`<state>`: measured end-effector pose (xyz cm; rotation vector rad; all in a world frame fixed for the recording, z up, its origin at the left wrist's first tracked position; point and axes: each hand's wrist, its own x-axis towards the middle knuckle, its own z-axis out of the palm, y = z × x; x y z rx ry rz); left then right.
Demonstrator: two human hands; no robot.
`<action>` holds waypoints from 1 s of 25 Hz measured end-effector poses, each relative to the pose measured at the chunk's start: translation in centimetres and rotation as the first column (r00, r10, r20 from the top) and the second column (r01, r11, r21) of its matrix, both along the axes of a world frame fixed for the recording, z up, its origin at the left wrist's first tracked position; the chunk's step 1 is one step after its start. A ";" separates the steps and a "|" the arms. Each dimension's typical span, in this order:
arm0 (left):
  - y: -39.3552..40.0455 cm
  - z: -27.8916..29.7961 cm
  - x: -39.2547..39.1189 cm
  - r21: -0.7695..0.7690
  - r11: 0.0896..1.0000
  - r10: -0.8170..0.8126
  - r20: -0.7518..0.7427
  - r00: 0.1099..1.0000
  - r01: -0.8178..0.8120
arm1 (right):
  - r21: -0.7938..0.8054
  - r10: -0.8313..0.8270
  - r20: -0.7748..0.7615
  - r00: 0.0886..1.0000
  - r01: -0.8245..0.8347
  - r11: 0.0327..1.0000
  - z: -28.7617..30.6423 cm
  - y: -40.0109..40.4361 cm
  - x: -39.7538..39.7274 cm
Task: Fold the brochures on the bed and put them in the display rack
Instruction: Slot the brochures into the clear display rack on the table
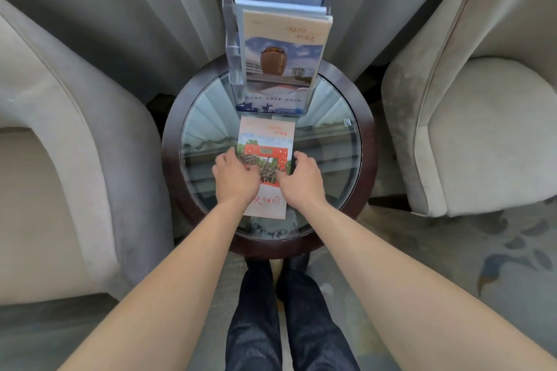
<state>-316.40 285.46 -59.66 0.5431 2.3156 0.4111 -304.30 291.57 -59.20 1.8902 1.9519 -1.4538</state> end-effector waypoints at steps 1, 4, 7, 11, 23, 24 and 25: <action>0.1 -0.2 0.2 0.010 1.000 0.005 -0.036 0.999 -0.004 | 0.011 -0.007 -0.007 1.000 0.007 1.000 -0.1 -0.2 -0.2; 0.4 -0.6 0.4 0.044 0.998 0.046 -0.021 0.999 -0.045 | 0.008 -0.045 -0.034 0.998 0.045 0.999 -0.3 -0.6 -0.7; 0.7 -0.9 -0.4 0.030 0.987 0.153 0.059 0.986 -0.155 | -0.015 -0.100 -0.063 0.993 0.099 0.995 -0.3 -0.7 -0.9; 0.4 -0.8 -1.6 0.075 0.947 0.301 0.125 0.945 -0.311 | -0.042 -0.185 -0.081 0.979 0.182 0.982 -0.3 -0.5 -0.7; 3.0 4.3 -1.8 0.326 0.933 0.154 0.031 0.988 -0.155 | -0.025 -0.294 -0.055 0.954 0.293 0.956 3.2 3.0 -1.0; 3.2 4.8 -2.0 0.344 0.926 0.154 0.038 0.987 -0.158 | -0.005 -0.314 -0.061 0.947 0.314 0.949 3.7 3.7 -1.2; 3.4 5.4 -2.2 0.360 0.919 0.155 0.038 0.987 -0.159 | 0.023 -0.318 -0.068 0.946 0.320 0.947 4.4 4.3 -1.4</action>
